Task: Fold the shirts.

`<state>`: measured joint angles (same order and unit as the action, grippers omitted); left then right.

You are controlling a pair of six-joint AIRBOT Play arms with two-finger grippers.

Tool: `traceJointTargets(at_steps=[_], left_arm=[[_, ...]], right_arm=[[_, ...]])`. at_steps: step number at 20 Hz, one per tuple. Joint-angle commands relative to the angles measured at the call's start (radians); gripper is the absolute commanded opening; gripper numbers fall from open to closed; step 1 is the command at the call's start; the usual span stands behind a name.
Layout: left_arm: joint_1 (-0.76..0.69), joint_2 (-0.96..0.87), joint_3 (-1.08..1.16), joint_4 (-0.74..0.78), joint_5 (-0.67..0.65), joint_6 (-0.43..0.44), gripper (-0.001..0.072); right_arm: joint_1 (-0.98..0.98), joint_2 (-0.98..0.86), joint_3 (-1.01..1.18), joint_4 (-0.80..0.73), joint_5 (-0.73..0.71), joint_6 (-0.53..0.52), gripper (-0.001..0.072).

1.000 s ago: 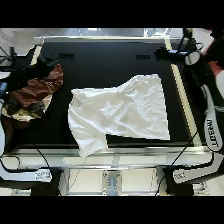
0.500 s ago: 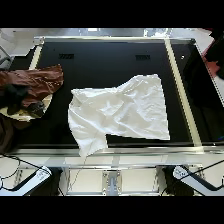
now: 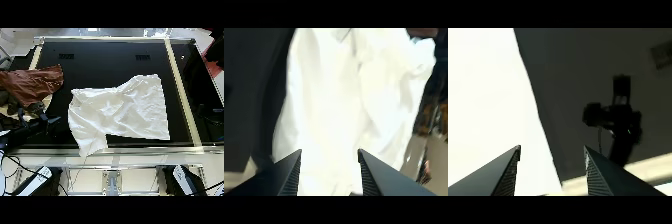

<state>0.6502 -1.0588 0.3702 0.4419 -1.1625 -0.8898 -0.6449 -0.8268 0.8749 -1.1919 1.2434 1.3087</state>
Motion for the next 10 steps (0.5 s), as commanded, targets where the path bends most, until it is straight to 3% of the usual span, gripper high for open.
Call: traceJointTargets(at_steps=[1, 5, 10], left_arm=[[-0.154, 0.002, -0.04, 0.058, 0.11, -0.012, 0.0398], [-0.297, -0.001, -0.04, 0.053, 0.198, -0.086, 0.0398], [-0.285, -0.01, -0.034, 0.135, 0.165, -0.142, 0.0399]], right_arm=[[-0.003, 0.058, -0.034, 0.035, -0.036, -0.002, 0.0453], [-0.003, 0.108, -0.034, 0.032, -0.032, -0.006, 0.0453], [-0.003, 0.135, -0.033, 0.025, -0.026, -0.017, 0.0453]])
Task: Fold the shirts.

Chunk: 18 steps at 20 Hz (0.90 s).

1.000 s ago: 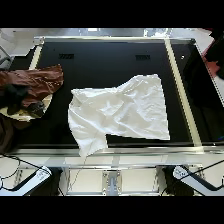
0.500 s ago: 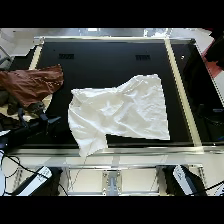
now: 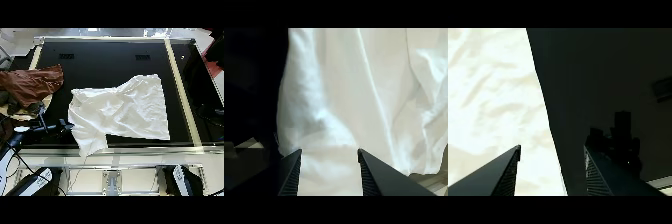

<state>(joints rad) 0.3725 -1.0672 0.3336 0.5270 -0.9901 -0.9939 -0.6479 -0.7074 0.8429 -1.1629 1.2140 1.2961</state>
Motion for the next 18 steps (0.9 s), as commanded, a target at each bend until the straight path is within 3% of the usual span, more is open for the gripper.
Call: traceJointTargets(at_steps=[1, 4, 7, 14, 18], left_arm=[[0.014, 0.003, 0.006, 0.049, -0.029, -0.039, 0.0416], [0.101, 0.034, 0.01, 0.074, -0.111, -0.042, 0.0417], [0.12, 0.05, 0.0, 0.275, -0.136, -0.133, 0.0417], [-0.026, -0.003, -0.007, 0.099, 0.076, -0.104, 0.0416], [-0.122, -0.114, -0.007, -0.069, 0.105, -0.017, 0.0413]], right_arm=[[0.0, 0.016, -0.001, -0.004, 0.007, -0.004, 0.0453], [0.0, 0.016, -0.001, -0.005, 0.008, -0.004, 0.0453], [0.0, 0.016, -0.001, -0.004, 0.008, -0.004, 0.0453], [0.0, 0.016, -0.002, 0.036, 0.009, -0.003, 0.0453], [0.0, 0.016, -0.002, 0.035, 0.023, -0.003, 0.0452]])
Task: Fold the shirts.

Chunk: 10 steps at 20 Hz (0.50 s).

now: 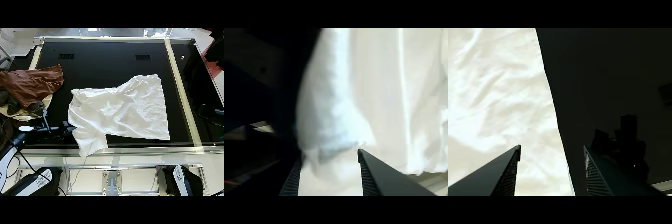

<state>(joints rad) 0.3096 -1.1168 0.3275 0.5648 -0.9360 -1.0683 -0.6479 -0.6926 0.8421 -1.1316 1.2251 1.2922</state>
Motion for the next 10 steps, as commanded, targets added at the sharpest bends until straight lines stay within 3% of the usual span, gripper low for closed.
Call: traceJointTargets(at_steps=[1, 2, 3, 4, 7, 10], left_arm=[[-0.064, -0.091, 0.0, -0.162, 0.059, 0.093, 0.038], [-0.065, -0.111, 0.003, -0.209, 0.062, 0.133, 0.031], [-0.065, -0.124, 0.011, -0.245, 0.062, 0.163, 0.0189], [-0.064, -0.13, 0.021, -0.268, 0.062, 0.18, 0.0016], [-0.064, -0.129, 0.055, -0.286, 0.05, 0.182, 0.0013], [-0.064, -0.129, 0.066, -0.29, -0.002, 0.182, 0.0013]], right_arm=[[0.0, 0.001, -0.001, -0.002, 0.024, 0.0, 0.0452], [0.0, 0.001, -0.001, -0.008, 0.034, 0.0, 0.0452], [0.0, 0.001, -0.001, -0.022, 0.043, 0.0, 0.0452], [-0.001, 0.001, -0.002, -0.036, 0.052, 0.0, 0.0452], [-0.001, 0.002, -0.071, -0.095, 0.094, 0.01, 0.0452], [-0.001, 0.001, -0.288, -0.087, 0.048, 0.127, 0.0451]])
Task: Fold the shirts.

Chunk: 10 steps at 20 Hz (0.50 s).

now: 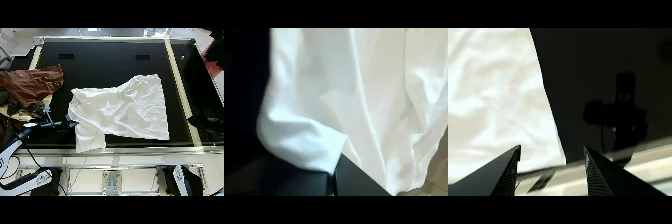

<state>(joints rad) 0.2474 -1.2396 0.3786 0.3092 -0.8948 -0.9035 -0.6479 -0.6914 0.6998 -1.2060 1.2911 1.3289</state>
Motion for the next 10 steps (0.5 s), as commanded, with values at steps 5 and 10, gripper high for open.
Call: traceJointTargets(at_steps=[5, 10], left_arm=[[0.0, -0.006, 0.016, -0.034, -0.07, 0.014, 0.0014], [0.0, -0.006, 0.016, -0.034, -0.07, 0.014, 0.0013]], right_arm=[[-0.016, -0.002, -0.383, 0.069, -0.138, 0.183, 0.0445], [-0.268, -0.001, -0.448, 0.217, -0.181, 0.187, 0.0383]])
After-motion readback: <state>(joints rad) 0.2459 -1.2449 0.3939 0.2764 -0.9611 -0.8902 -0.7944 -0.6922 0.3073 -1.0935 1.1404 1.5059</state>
